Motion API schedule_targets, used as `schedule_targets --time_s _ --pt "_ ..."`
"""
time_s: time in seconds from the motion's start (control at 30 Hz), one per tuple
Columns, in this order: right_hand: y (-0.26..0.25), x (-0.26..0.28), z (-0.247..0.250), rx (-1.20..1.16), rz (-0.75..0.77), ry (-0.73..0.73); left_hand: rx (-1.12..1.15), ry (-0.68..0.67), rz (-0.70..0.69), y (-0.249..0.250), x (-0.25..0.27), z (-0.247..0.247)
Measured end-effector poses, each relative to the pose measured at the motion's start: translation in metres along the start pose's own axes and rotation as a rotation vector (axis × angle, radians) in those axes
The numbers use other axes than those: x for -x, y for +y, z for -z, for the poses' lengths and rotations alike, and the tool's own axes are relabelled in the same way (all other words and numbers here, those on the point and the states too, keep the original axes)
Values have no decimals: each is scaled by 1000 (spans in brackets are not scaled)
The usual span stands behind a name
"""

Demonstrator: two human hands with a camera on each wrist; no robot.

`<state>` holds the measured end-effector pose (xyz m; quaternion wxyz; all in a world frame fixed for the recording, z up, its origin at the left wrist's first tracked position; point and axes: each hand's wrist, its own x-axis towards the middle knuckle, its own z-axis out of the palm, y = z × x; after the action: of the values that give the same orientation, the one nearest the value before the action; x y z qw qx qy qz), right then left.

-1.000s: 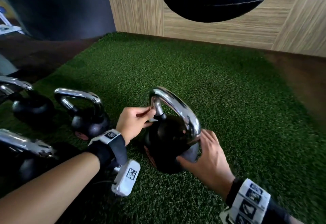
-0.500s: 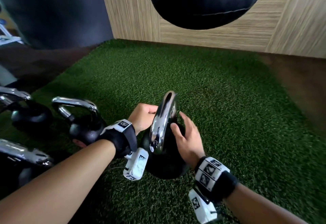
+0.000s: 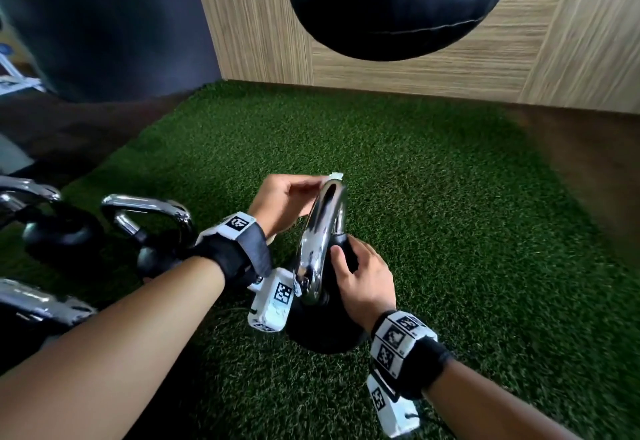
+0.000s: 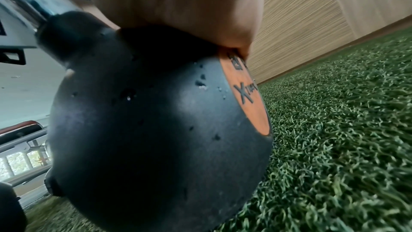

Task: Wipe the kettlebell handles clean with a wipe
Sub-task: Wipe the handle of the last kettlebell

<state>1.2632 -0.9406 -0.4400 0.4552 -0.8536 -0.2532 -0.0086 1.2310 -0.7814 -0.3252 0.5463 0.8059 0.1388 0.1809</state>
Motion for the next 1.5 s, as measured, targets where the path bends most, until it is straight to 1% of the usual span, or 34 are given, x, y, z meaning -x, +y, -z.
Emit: schedule_targets --time_s 0.1,0.2,0.27,0.37,0.53,0.6,0.67,0.7,0.73,0.8,0.83,0.87,0.97,1.0,1.1,1.27,1.43,1.5 --pt "1 1 0 -4 16 5 68 -33 -28 8 1 10" --pt "1 1 0 2 20 1 -40 -59 -93 8 12 25" --pt "1 0 0 11 17 -6 -69 -98 -99 10 17 33" --pt "0 0 0 7 8 3 -38 -110 -29 20 17 35" --pt "2 1 0 13 21 -2 120 -58 96 25 23 29" --pt "3 1 -1 18 25 0 98 -118 155 25 32 38" --pt "3 1 -1 21 27 11 67 -247 185 27 45 49" --pt "3 1 -1 25 27 13 67 -288 191 29 50 53" --pt "3 1 -2 27 27 14 68 -297 184 31 54 55" --pt "3 1 -2 24 31 22 73 -256 171 33 59 54" --pt "4 1 -2 22 35 25 69 -249 185 33 61 54" --pt "4 1 -2 20 38 26 54 -270 211 33 64 54" --pt "4 1 -1 14 46 27 -31 -425 294 30 77 58" --pt "4 0 0 12 44 22 -42 -451 299 28 81 59" --pt "5 0 -1 -5 46 8 -54 -422 264 24 90 61" --pt "5 0 -1 -12 67 36 -79 -415 311 8 100 47" --pt "5 -1 -1 0 74 34 -56 -398 315 0 100 40" --pt "5 -1 -1 102 124 8 -131 -397 314 -4 101 33"
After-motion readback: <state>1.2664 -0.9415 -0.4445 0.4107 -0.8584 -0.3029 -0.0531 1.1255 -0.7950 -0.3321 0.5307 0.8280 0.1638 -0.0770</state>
